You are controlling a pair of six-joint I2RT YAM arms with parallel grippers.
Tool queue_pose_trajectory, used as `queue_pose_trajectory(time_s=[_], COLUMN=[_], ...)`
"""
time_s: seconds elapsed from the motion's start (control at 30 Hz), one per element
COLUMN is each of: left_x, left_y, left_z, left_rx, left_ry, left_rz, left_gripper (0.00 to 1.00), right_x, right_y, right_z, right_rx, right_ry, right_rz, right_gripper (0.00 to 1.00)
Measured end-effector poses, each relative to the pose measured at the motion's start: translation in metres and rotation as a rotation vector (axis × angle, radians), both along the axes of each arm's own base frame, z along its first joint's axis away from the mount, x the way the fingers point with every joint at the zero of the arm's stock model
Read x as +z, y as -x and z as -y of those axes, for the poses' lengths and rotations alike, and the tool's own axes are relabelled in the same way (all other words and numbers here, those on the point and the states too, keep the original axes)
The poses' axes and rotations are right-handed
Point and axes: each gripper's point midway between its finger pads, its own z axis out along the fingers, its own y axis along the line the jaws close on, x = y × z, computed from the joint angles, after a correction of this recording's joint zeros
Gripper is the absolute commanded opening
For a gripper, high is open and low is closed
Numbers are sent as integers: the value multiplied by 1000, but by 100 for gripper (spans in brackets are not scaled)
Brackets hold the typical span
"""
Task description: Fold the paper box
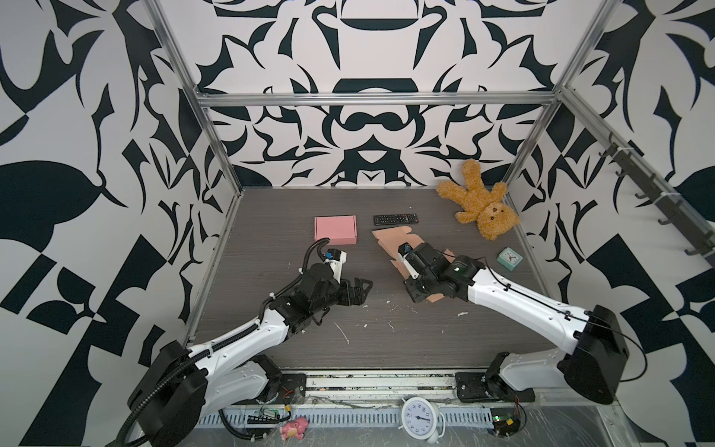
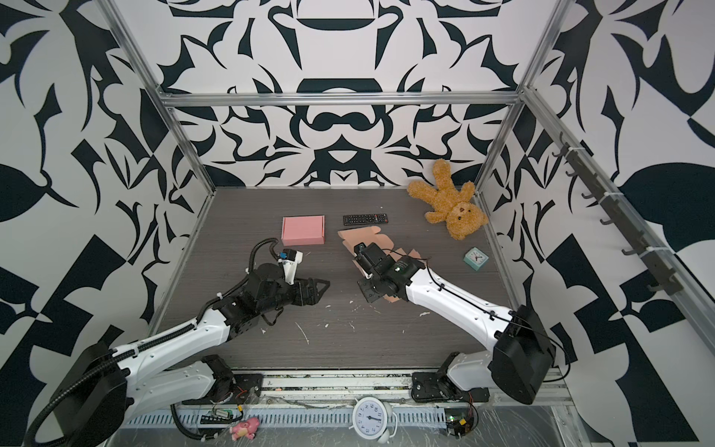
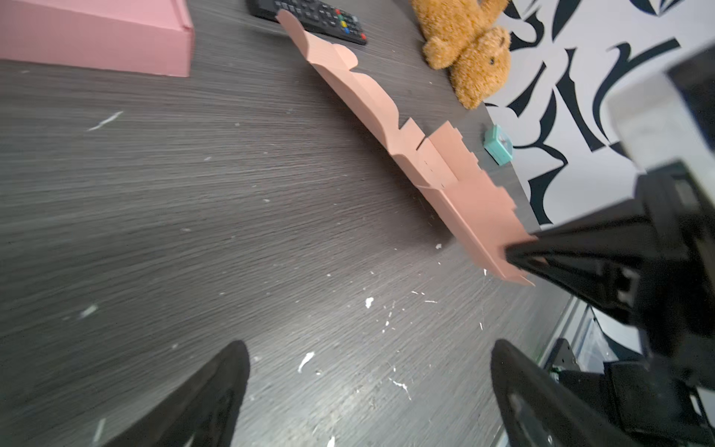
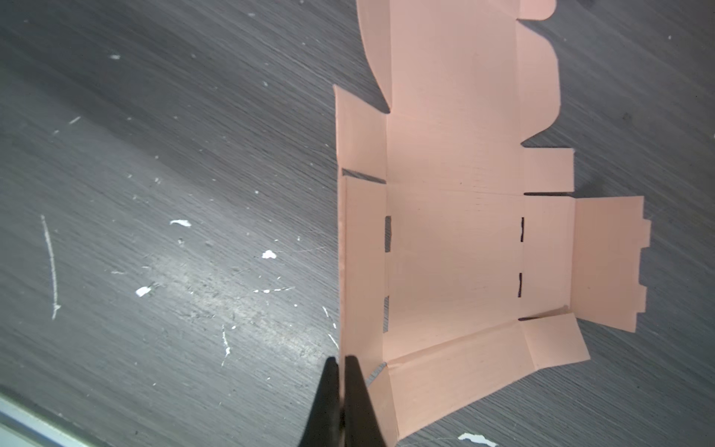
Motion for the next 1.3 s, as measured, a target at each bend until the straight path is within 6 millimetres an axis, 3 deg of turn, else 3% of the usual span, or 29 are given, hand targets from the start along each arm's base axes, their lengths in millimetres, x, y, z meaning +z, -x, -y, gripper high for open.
queue_pose_trajectory(time_s=[0.27,0.4,0.87,1.1,1.3], left_x=[34,40,36,34,27], left_y=[-15,-17,-19,-21,-22], left_z=[-51,-66,-71,-73,-75], left_rx=[117,152,147,152,153], left_ry=[88,92,81,76,57], left_rz=[36,35,-5,-5,-22], left_gripper=[100,100,100,100,100], right_x=[-11,-11,-13,-36,-43], right_y=[30,41,87,94,93], right_z=[-36,-47,-83,-89,-95], right_rx=[242,341,693,774,833], right_ry=[35,31,-5,29,36], right_rz=[-7,-5,-17,-66,-54], right_gripper=[1,1,4,6,11])
